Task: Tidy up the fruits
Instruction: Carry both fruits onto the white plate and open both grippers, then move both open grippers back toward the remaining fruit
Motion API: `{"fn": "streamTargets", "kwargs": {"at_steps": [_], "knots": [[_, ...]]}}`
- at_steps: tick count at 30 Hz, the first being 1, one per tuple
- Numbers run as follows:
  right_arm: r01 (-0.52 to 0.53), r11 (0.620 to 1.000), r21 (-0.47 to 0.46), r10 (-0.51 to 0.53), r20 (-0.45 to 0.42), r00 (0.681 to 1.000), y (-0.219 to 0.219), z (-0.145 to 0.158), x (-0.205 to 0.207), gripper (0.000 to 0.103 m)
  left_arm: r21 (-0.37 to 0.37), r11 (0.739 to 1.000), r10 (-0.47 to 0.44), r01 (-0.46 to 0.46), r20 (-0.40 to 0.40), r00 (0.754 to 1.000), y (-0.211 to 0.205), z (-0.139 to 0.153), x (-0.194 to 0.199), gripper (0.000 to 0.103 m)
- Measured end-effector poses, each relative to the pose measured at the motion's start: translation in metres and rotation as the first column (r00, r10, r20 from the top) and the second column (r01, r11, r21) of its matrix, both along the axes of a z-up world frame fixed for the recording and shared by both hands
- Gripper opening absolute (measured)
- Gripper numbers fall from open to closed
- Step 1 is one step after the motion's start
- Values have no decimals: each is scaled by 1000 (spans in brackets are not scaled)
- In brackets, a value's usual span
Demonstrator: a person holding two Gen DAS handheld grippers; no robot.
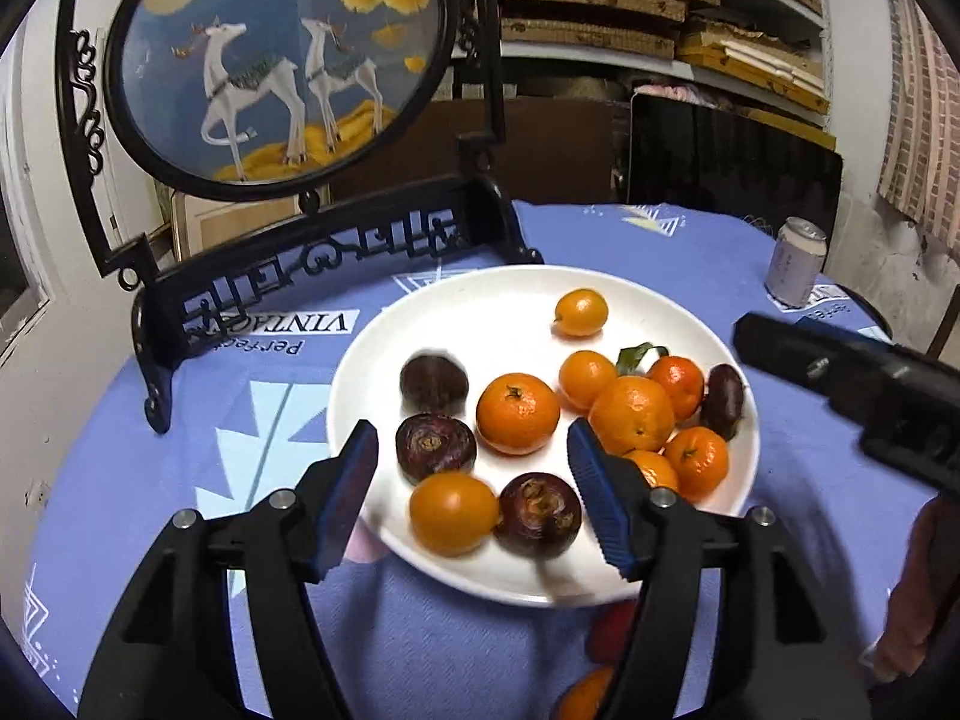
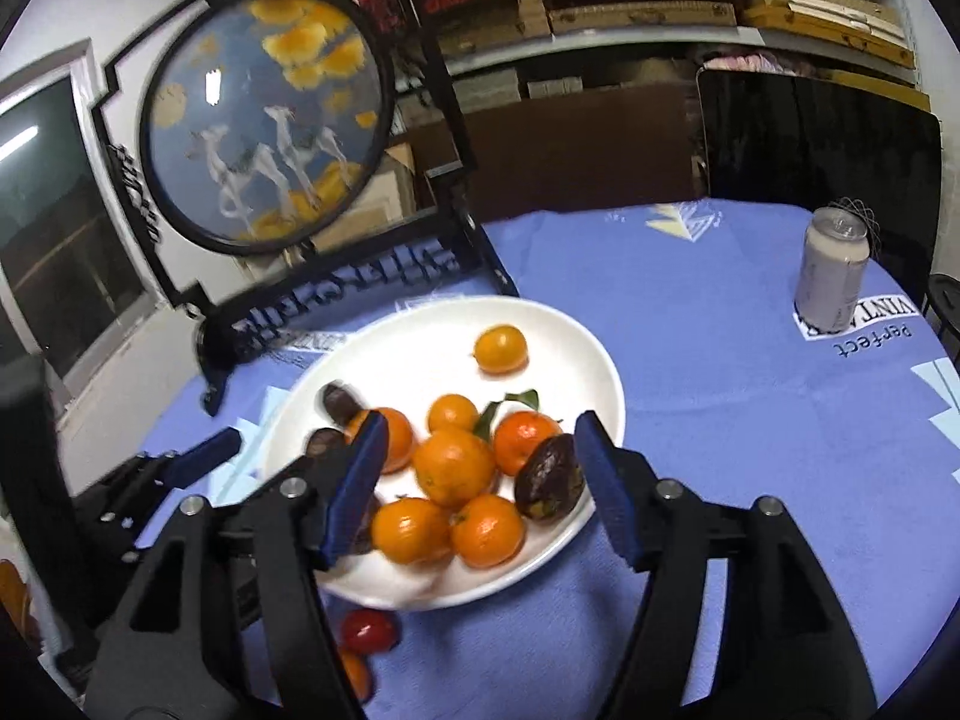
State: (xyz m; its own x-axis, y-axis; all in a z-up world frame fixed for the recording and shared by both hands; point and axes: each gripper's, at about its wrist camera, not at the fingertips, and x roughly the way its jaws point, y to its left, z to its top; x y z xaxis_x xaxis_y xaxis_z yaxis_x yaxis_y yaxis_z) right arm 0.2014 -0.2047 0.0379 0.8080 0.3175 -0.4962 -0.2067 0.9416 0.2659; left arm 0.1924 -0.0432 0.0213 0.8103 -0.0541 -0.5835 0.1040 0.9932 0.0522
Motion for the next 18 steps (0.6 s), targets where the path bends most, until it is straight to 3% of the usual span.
{"fn": "streamTargets", "kwargs": {"at_steps": [3,7,12,18], "knots": [[8,1000,-13,-8,35,999,-4,10,-22,83,-4,1000,6,-6,5,1000,9,1,-12,66],[12,1000,3,-12,51,999,-14,11,-56,86,1,999,44,-44,-27,999,21,-10,-31,66],[-13,1000,25,14,-21,1000,-19,-18,-95,86,24,995,99,-98,-41,994,33,-22,-58,66],[-162,986,-38,157,-112,981,15,-46,-132,87,2,985,172,-172,-49,984,56,-24,-72,66]]}}
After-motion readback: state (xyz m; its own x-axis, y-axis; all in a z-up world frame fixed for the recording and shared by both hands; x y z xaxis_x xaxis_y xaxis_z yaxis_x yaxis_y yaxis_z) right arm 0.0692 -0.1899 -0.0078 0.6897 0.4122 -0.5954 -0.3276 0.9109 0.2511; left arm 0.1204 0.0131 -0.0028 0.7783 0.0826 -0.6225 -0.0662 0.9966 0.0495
